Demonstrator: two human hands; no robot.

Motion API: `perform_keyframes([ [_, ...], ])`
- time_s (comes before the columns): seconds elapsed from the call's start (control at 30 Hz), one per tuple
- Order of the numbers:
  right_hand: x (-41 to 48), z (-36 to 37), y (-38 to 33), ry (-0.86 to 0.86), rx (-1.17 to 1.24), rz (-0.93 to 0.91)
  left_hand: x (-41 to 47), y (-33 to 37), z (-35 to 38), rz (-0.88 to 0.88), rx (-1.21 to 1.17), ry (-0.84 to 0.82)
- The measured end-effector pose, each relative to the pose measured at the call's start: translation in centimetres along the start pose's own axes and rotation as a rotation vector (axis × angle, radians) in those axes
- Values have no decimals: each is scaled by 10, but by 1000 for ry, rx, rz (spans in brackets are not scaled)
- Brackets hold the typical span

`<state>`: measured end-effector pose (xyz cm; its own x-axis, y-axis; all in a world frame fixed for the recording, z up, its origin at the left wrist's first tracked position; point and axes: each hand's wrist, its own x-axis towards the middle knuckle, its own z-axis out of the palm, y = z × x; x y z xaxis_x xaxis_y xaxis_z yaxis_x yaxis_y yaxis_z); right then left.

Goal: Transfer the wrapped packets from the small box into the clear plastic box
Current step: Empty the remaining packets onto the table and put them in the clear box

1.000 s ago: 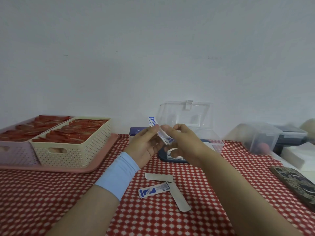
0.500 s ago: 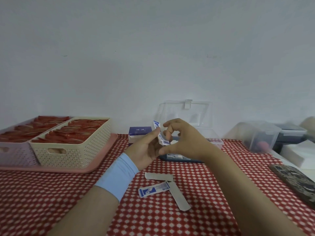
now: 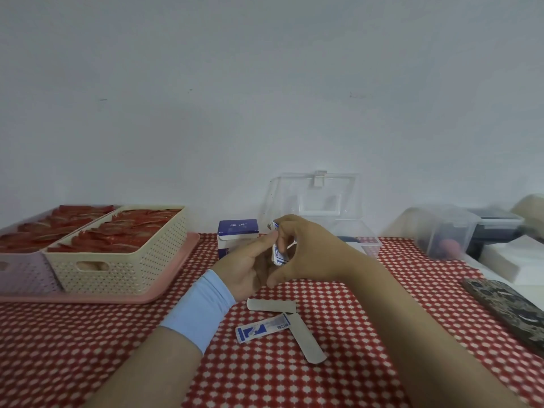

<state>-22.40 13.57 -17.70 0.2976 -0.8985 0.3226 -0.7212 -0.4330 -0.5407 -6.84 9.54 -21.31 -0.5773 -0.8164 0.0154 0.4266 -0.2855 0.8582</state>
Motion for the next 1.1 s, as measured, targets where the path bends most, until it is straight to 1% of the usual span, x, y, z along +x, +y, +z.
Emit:
perform_keyframes([
  [0.03,-2,-1,0,-17,39,22,-1,1,1,-9,0,-10],
  [0.1,-2,-6,2,-20,212,70,-3,2,0,-18,-3,-24],
  [0.17,-1,-14,6,46,378,107,-5,1,1,-23,0,-1],
  [0.2,0,-18,9,81,409,128,-5,2,1,-22,13,-5],
  [0.27,0,-24,13,88,383,161,-6,4,4,-6,44,-26],
  [0.43,3,-48,9,-30,332,175,-2,13,19,-32,139,-49],
  [0.6,17,-92,-1,-78,187,153,15,32,44,-37,151,-95],
  [0.73,25,-119,3,-40,129,172,30,44,60,-86,157,-174],
  [0.87,33,-124,17,38,133,220,50,45,67,-64,84,-136],
  [0.93,33,-126,24,67,132,212,58,46,68,-55,62,-130],
  [1.03,29,-126,27,-78,119,149,66,49,67,-52,67,-137],
  [1.1,29,-121,24,-115,-15,120,68,50,69,-66,116,-144],
])
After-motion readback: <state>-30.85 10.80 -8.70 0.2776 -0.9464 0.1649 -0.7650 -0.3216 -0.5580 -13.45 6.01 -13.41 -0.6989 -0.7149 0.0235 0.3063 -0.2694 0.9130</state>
